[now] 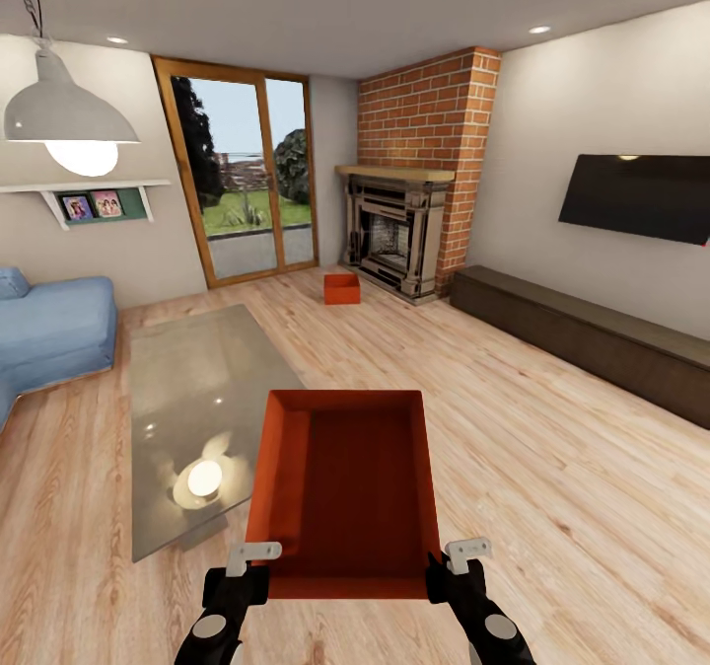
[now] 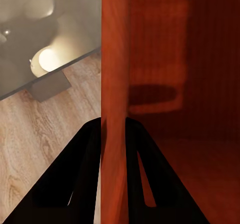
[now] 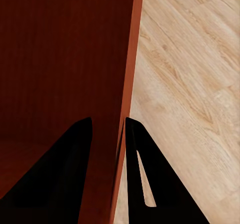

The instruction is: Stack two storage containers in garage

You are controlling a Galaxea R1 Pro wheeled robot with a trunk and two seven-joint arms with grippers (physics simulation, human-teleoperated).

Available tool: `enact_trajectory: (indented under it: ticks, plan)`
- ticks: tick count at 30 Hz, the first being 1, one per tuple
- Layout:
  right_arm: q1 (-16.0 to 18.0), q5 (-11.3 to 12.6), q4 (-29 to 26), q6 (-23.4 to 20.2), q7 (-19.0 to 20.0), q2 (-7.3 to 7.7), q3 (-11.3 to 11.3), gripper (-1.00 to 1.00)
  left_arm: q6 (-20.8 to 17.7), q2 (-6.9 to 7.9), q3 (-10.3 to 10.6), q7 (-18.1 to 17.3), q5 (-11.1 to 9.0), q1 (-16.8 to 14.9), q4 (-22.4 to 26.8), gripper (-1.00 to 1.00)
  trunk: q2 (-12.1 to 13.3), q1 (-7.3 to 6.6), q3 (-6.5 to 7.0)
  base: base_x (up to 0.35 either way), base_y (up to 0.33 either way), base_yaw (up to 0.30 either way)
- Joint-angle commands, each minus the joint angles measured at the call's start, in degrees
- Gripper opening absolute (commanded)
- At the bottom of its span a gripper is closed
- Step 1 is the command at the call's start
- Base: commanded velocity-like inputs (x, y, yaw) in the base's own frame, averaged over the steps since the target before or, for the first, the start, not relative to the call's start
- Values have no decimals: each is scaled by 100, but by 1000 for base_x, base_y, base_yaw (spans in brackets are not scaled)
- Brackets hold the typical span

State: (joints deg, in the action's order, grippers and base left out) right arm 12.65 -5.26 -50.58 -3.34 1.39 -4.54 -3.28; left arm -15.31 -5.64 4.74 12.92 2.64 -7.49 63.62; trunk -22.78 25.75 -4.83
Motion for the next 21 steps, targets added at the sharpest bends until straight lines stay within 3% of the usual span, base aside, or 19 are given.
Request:
enact_trajectory:
  ticks: [1, 21]
  plan:
    - [5, -45, -22, -35, 28, -3, 3, -100, -42, 1, 18, 53, -1, -4, 1, -100, -13, 4, -13, 0, 0, 0]
    - [3, -45, -22, -35, 28, -3, 3, -100, -25, 7, 9, 52, 0, -4, 1, -100, -13, 4, 74, 0, 0, 1]
